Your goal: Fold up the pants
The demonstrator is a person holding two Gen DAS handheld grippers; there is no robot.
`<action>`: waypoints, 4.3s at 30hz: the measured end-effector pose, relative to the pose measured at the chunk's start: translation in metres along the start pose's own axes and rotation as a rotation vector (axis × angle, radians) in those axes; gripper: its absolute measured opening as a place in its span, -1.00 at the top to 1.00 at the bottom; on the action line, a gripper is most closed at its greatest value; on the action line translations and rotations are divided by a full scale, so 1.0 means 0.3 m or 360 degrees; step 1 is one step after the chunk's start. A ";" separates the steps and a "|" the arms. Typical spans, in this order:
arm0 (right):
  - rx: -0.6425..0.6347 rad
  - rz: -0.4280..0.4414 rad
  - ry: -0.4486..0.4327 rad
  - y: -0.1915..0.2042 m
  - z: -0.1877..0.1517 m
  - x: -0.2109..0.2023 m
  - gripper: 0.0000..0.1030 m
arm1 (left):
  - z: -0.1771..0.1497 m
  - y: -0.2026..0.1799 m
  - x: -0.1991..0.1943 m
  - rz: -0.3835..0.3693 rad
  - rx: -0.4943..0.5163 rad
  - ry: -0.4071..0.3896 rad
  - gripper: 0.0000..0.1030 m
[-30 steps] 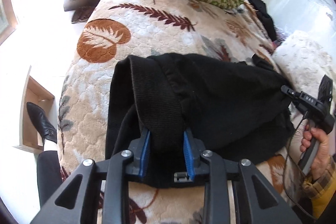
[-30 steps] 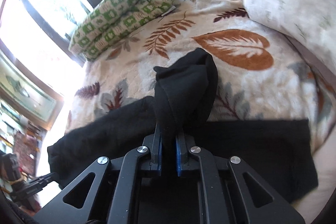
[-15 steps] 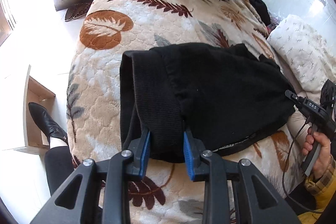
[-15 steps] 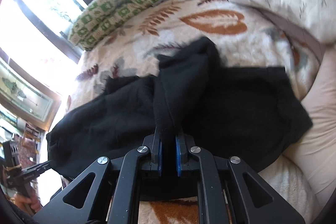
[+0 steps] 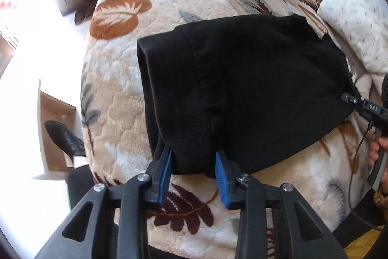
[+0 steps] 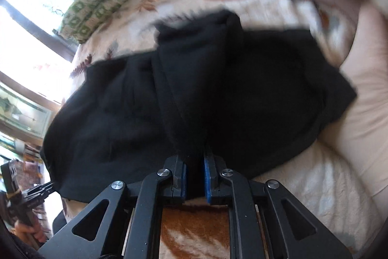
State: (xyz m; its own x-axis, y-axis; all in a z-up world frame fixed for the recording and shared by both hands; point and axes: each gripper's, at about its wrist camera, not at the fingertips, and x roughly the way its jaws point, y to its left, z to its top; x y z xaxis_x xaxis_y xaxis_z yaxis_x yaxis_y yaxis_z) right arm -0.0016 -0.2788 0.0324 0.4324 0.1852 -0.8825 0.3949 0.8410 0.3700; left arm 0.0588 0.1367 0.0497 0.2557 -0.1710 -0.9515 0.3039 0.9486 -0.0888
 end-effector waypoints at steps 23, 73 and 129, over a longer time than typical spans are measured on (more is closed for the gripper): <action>-0.0082 0.0053 -0.0105 0.082 0.331 -0.119 0.02 | 0.129 -0.389 -0.084 -0.0341 0.0310 -0.0120 -0.39; -0.0414 -0.0307 0.0088 -0.240 0.403 -0.085 -0.23 | 0.194 -1.126 0.184 -0.0500 0.0753 0.0086 -0.05; -0.0813 -0.0477 0.0151 -0.131 0.380 -0.053 0.38 | 0.439 -0.777 0.169 -0.0321 0.0250 -0.0107 -0.08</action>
State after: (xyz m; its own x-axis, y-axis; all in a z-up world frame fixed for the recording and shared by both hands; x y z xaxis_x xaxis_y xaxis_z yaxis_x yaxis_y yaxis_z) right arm 0.0684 -0.3728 0.0652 0.2787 -0.0733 -0.9576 0.0388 0.9971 -0.0650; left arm 0.1217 -0.1280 0.0609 0.2342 -0.3745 -0.8972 0.4923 0.8415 -0.2227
